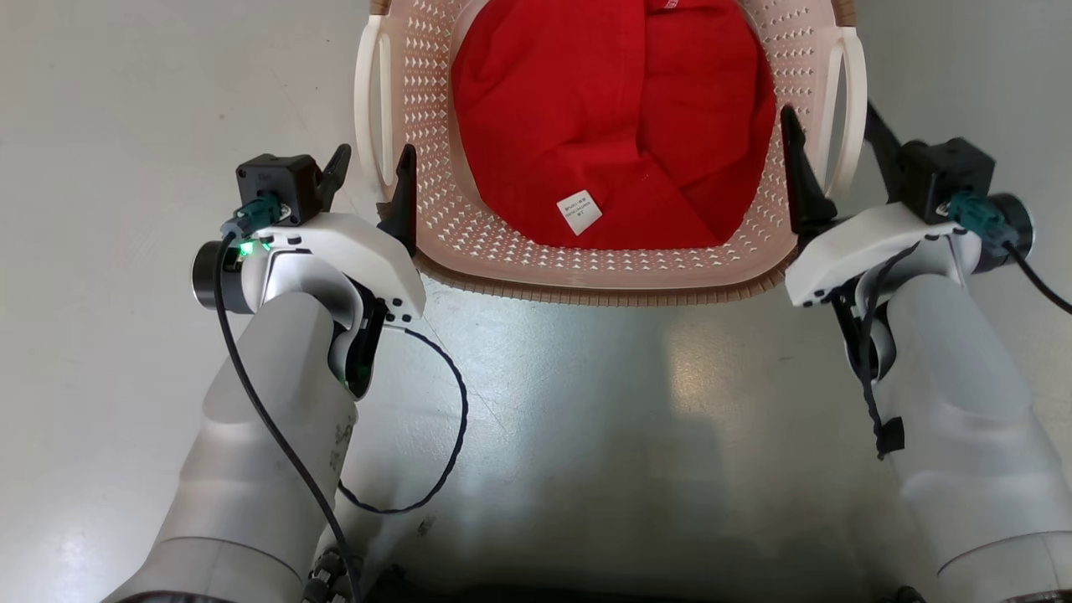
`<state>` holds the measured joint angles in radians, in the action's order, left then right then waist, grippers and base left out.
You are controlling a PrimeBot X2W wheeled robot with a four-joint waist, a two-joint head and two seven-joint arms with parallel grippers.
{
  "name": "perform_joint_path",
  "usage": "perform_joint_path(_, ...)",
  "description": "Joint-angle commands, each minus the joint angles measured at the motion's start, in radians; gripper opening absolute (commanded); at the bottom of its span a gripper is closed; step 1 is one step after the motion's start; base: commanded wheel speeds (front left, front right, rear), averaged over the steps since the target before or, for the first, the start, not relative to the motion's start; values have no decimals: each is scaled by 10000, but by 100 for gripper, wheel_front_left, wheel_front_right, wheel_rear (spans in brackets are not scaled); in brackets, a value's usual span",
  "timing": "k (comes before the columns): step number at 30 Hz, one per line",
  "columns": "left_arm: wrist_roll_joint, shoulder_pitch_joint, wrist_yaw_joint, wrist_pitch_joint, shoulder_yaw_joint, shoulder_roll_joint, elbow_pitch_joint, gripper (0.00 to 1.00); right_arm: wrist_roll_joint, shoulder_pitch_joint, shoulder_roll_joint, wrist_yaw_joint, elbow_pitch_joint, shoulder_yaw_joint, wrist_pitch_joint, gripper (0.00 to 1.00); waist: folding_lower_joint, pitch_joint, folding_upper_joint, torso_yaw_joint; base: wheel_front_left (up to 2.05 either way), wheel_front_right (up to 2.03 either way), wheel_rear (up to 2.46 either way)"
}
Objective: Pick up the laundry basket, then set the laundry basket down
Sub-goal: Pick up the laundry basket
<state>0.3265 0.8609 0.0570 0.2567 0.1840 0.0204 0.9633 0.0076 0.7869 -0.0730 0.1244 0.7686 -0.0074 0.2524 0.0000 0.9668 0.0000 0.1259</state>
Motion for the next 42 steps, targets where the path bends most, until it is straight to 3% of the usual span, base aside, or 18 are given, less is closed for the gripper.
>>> perform_joint_path(1,6,-99,-52,51,-152,298,-22,100,-30,-157,228,63,92,213,93,100,0,-2,0,-16,0,0,0)
perform_joint_path(9,-109,354,-81,51,99,298,228,100,236,219,228,63,1059,394,93,100,0,102,0,-97,0,0,0)
perform_joint_path(23,-34,736,-143,51,450,298,579,100,392,589,228,63,1511,565,93,100,0,260,0,-53,0,0,0)
perform_joint_path(24,-9,735,-156,51,475,298,580,95,397,607,228,63,1552,574,93,99,0,257,0,-45,0,0,0)
perform_joint_path(26,47,724,-173,51,524,298,589,78,419,650,228,63,1618,599,93,92,0,254,0,-27,0,0,0)
perform_joint_path(28,100,712,-177,51,594,298,594,49,469,696,228,63,1644,656,93,79,0,248,0,-12,0,0,0)
perform_joint_path(30,159,715,-165,51,671,298,613,36,572,720,228,63,1597,794,93,59,0,241,0,0,0,0,0)
perform_joint_path(31,183,719,-165,51,702,298,625,24,602,724,228,63,1585,835,93,45,0,236,0,-3,0,0,0)
perform_joint_path(33,230,724,-159,51,779,298,627,5,640,731,228,63,1596,902,93,29,0,219,0,-12,0,0,0)
perform_joint_path(34,250,726,-157,51,818,298,616,0,649,736,228,63,1613,932,93,5,0,207,0,-14,0,0,0)
perform_joint_path(35,272,725,-163,51,853,298,605,0,650,742,228,63,1634,957,93,0,0,194,0,-17,0,0,0)
perform_joint_path(42,454,590,-203,51,1137,298,522,0,607,734,228,63,1848,962,94,0,0,-29,0,-48,0,0,0)
